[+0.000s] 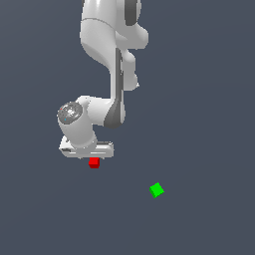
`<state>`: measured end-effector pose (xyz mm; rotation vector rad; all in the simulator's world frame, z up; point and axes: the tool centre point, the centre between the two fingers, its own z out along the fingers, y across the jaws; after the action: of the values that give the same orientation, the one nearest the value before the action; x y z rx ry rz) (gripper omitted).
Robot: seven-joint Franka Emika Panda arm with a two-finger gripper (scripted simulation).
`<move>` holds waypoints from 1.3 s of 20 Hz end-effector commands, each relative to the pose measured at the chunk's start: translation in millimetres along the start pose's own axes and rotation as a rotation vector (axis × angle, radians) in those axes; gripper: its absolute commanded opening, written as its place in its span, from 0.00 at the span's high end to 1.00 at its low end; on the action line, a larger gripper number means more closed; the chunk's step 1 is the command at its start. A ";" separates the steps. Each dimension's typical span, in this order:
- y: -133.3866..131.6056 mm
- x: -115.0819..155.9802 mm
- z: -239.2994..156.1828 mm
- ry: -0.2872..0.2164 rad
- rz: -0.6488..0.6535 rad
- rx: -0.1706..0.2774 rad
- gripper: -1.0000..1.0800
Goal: Stack the red cube on top of the green cube.
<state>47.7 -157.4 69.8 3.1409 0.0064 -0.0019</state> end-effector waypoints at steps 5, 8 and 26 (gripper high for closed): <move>-0.1 0.1 13.2 0.000 0.000 0.000 0.04; -0.2 0.0 29.2 0.001 -0.001 0.000 0.04; 0.3 1.4 50.1 0.001 -0.001 0.000 1.00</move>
<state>49.0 -157.8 19.6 3.1414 0.0073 -0.0012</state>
